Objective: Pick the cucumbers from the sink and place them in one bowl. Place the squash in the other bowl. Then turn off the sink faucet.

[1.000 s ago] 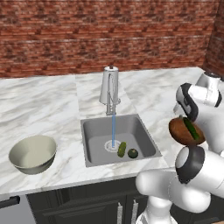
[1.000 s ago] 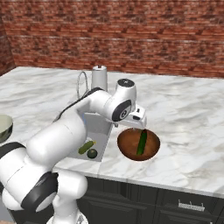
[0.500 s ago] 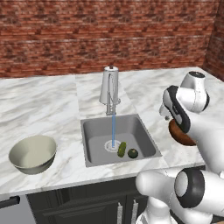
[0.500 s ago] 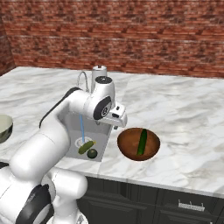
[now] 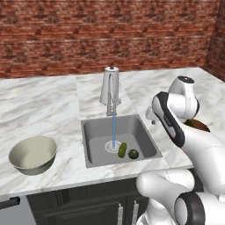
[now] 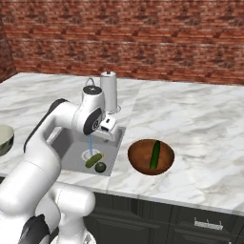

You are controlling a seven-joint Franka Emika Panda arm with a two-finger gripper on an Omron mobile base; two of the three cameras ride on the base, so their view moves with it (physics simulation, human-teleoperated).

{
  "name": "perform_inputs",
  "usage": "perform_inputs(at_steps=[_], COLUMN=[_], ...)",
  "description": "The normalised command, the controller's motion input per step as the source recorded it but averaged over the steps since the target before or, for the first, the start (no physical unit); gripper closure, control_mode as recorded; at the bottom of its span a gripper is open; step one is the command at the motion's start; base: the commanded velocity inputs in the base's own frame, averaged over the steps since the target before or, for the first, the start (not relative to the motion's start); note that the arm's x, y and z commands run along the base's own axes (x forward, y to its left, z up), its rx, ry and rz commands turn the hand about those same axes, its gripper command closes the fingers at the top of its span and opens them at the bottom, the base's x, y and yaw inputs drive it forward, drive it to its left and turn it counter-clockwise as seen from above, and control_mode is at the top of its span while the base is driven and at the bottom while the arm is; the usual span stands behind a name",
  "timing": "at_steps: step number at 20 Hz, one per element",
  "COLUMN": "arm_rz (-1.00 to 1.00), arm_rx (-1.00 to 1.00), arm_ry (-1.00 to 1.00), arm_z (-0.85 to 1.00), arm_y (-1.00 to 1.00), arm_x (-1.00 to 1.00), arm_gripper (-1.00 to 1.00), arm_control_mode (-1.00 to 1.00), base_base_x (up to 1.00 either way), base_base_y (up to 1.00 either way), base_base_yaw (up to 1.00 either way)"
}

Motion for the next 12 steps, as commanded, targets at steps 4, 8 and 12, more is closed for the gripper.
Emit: perform_inputs(at_steps=[4,8,12], arm_rz=[0.00,0.00,0.00], arm_rx=[0.06,0.02,0.00], arm_ry=[0.00,0.00,0.00], arm_z=[-0.04,-0.21,-0.31], arm_y=[0.56,0.45,0.38], arm_x=[-0.06,0.00,0.00], arm_gripper=[-1.00,-1.00,-1.00], arm_control_mode=[-1.00,-1.00,-1.00], base_base_x=[0.00,0.00,0.00], base_base_y=[0.00,0.00,0.00], base_base_yaw=[0.00,0.00,0.00])
